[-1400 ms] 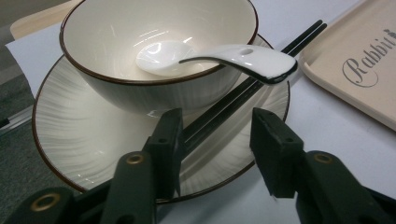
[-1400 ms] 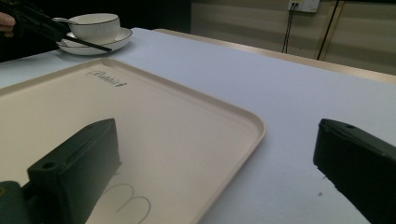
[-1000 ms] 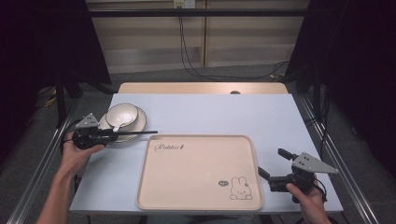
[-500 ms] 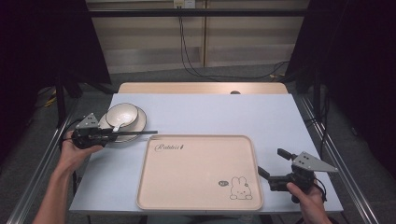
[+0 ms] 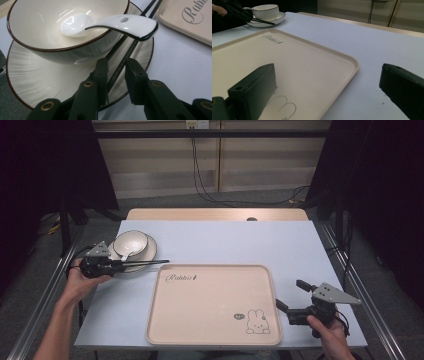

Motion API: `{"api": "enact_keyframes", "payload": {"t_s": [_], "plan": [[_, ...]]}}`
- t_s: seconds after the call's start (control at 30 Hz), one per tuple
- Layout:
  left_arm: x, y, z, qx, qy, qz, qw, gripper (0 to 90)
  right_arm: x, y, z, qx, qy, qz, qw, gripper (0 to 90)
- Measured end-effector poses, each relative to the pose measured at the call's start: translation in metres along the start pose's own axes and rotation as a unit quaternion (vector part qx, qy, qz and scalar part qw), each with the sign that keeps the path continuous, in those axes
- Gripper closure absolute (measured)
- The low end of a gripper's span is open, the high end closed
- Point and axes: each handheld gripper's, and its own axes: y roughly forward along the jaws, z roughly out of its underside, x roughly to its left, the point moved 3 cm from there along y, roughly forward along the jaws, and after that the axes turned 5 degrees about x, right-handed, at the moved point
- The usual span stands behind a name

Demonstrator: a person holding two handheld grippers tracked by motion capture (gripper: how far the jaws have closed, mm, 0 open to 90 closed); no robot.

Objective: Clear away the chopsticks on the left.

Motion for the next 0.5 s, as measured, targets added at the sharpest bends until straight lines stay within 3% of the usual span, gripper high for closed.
{"api": "enact_keyframes", "payload": {"t_s": [0.07, 0.13, 0.37, 0.47, 0.5], "plan": [[0.0005, -0.0001, -0.0011, 0.003, -0.001, -0.003, 1.0000, 74.3, 0.0002, 0.0001, 0.0002, 0.002, -0.002, 0.000, 1.0000, 0.6], [-0.0009, 0.0004, -0.0016, 0.003, -0.006, 0.012, 0.9999, 77.3, 0.0003, -0.0003, 0.0003, 0.002, -0.001, 0.000, 1.0000, 0.6], [-0.0011, -0.0002, -0.0031, 0.006, -0.010, 0.025, 0.9996, 81.3, -0.0006, -0.0002, 0.0007, 0.003, 0.002, 0.000, 1.0000, 0.6], [-0.0016, -0.0001, -0.0039, 0.005, -0.016, 0.028, 0.9995, 82.7, -0.0011, -0.0003, 0.0005, -0.001, 0.006, 0.000, 1.0000, 0.6], [-0.0028, -0.0009, -0.0040, 0.011, -0.031, 0.028, 0.9991, 82.6, -0.0010, -0.0004, 0.0004, -0.001, 0.007, 0.001, 1.0000, 0.6]]}}
